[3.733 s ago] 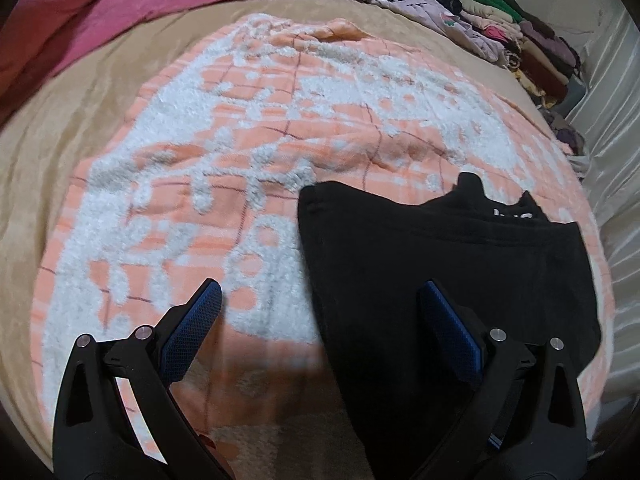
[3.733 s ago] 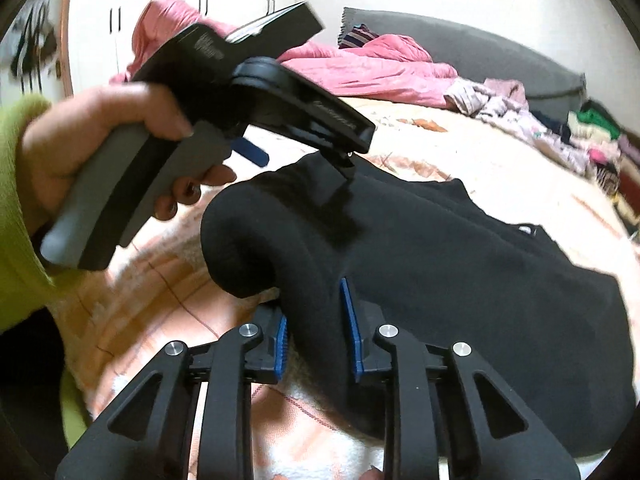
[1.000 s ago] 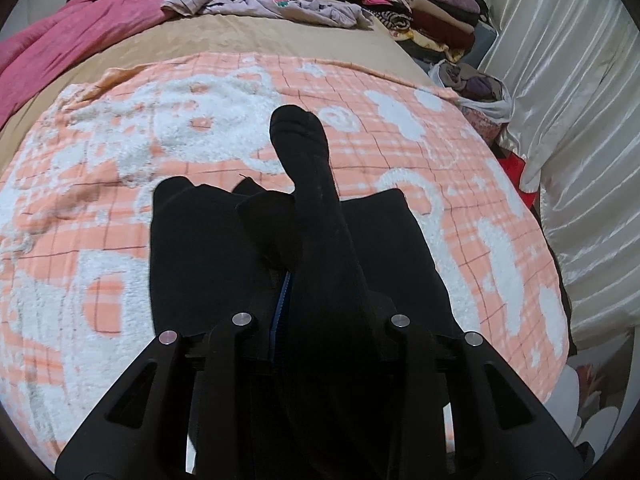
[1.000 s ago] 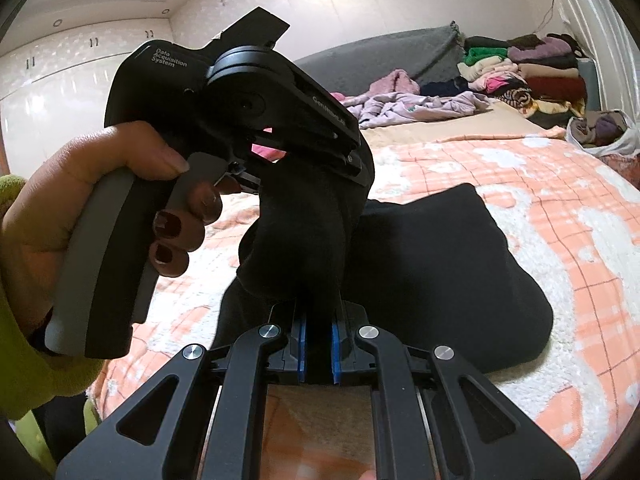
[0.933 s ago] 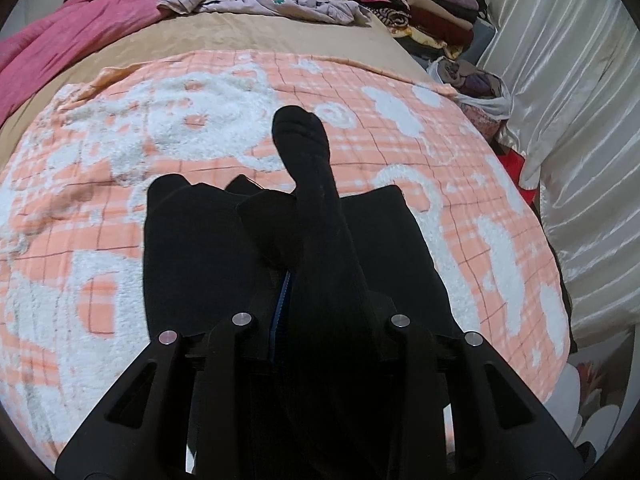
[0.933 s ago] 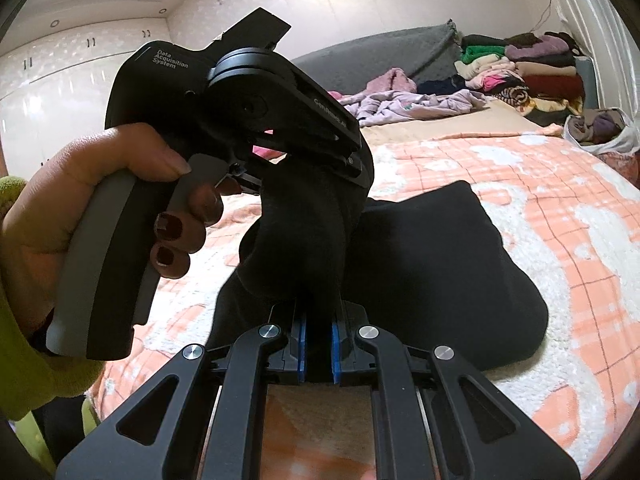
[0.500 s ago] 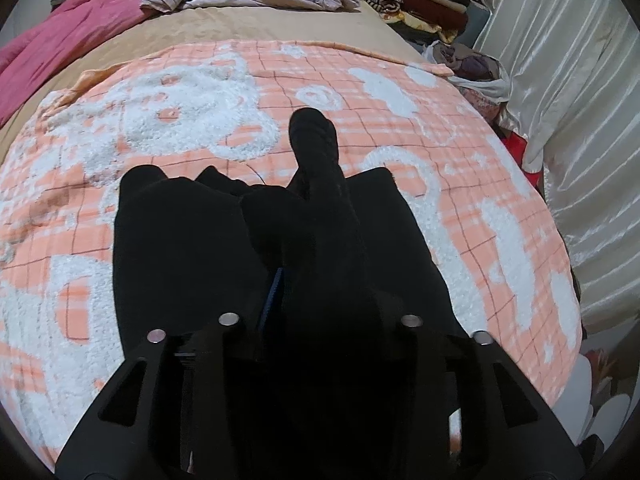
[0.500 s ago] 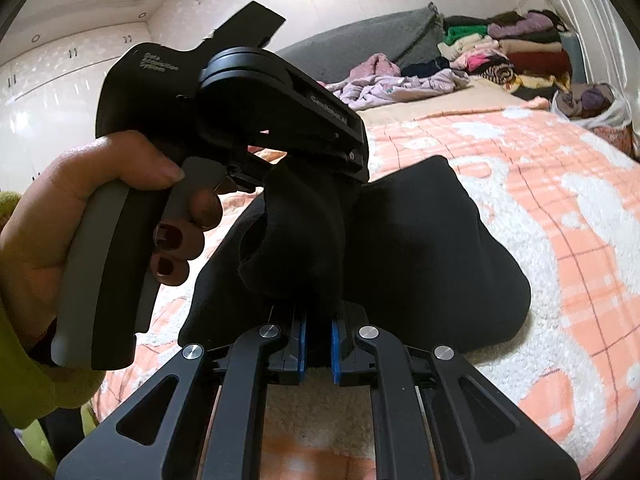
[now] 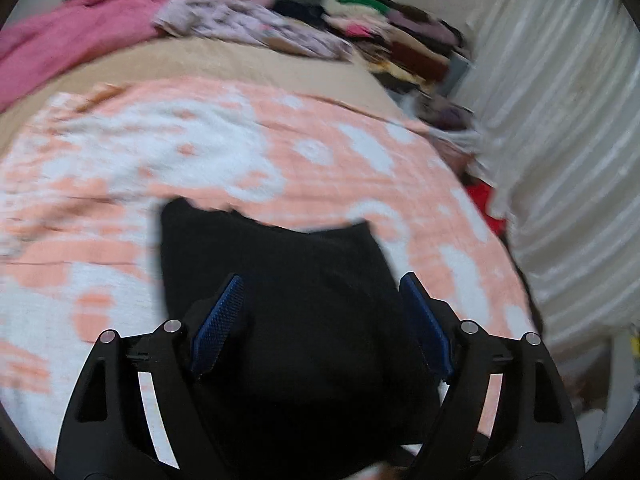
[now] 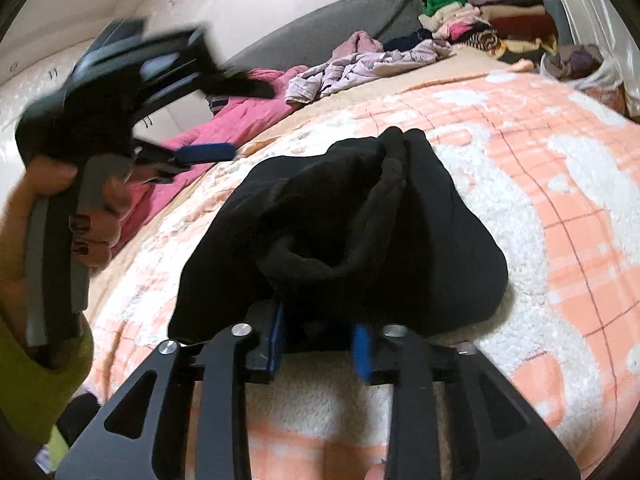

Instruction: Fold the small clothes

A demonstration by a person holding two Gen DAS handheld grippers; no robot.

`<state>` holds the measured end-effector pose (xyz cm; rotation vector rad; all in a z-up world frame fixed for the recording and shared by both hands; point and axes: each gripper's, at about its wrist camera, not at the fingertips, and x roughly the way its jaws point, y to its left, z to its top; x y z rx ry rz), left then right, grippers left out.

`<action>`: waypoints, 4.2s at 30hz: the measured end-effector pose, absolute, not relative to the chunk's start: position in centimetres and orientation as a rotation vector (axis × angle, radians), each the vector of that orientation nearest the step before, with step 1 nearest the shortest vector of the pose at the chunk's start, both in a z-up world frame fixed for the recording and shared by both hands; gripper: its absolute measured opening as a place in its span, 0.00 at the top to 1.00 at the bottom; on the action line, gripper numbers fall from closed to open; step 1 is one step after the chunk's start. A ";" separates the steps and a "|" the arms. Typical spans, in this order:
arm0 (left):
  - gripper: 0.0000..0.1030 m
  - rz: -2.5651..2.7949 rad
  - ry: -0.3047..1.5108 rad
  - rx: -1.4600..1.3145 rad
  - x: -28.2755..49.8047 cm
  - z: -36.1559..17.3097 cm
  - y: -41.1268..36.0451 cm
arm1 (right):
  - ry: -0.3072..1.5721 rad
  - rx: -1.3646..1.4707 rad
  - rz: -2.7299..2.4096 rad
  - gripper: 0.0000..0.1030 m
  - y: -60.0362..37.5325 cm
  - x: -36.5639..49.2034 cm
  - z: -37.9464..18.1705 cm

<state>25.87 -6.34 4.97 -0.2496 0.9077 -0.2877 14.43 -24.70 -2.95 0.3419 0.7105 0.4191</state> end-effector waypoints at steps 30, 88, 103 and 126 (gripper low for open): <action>0.30 -0.222 0.962 -0.208 22.6 -0.8 -1.6 | 0.981 0.312 0.549 0.74 -23.1 25.3 -0.4; 0.30 -0.263 1.010 -0.185 21.9 -1.3 -4.4 | 0.894 0.369 0.474 0.59 -29.2 19.7 -1.8; 0.32 -0.261 0.987 -0.135 19.1 -1.3 -5.7 | 0.888 0.255 0.331 0.57 -28.7 18.9 -2.7; 0.09 -0.224 0.835 -0.116 11.4 3.4 -3.7 | 0.573 0.085 0.183 0.04 -27.0 7.3 5.4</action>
